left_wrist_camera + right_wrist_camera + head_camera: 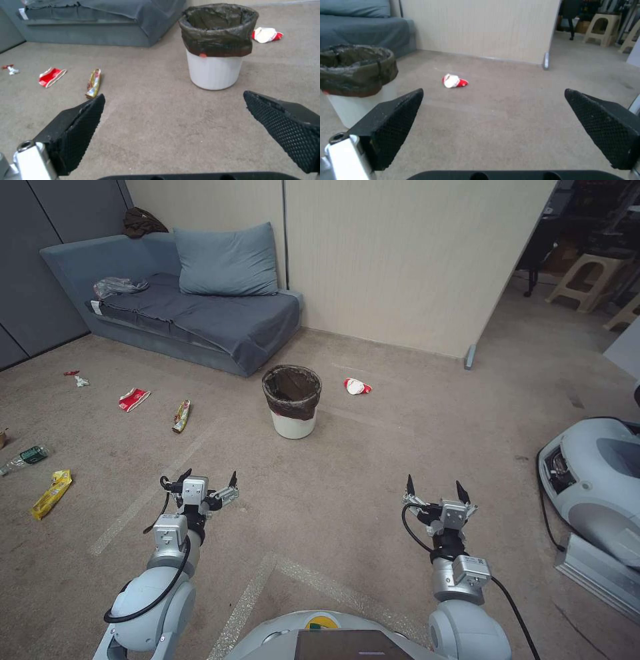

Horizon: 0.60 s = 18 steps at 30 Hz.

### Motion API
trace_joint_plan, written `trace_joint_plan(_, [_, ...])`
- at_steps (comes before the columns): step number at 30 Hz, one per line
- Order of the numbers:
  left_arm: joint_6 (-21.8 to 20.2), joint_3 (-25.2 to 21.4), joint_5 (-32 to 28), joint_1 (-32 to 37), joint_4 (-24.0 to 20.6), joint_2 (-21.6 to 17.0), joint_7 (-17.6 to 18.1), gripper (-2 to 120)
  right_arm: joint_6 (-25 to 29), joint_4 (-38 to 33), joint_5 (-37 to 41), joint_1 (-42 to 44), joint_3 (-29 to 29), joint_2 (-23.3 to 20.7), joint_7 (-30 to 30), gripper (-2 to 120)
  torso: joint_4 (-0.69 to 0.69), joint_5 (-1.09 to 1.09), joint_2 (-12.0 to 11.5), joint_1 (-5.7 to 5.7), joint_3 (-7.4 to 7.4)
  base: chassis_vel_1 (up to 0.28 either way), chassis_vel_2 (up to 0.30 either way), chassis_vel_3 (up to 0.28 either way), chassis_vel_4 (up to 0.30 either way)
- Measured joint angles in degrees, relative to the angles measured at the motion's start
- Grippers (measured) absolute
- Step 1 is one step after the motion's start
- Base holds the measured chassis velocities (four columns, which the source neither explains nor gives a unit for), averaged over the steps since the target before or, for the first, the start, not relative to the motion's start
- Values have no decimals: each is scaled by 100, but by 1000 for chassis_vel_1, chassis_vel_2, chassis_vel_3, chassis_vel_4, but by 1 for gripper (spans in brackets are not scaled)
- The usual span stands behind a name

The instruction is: Pick up the trash bin, then pick up the garbage from the floor and place it into the trash bin.

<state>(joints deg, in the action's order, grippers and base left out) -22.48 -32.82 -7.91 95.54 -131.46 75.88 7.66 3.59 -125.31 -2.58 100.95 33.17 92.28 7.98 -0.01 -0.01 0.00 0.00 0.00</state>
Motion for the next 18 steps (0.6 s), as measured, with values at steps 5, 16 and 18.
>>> trace_joint_plan(5, [-32, 25, 14, -75, 35, 20, -6, 100, -48, 5, 33, -128, -7, -7, -53, 100, 0, 1, 0, 0, 0, 0, 0, 0, 0])
trace_joint_plan(16, [-18, 69, 152, -96, 94, 67, -67, 100, -158, 23, 249, -245, 35, -291, -206, 100, 1, 1, 0, 0, 0, 0, 0, 0, 0])
trace_joint_plan(18, [-16, 68, 154, -97, 95, 67, -71, 100, -164, 32, 259, -256, 30, -328, -216, 100, 0, 1, 0, 0, 0, 0, 0, 0, 0])
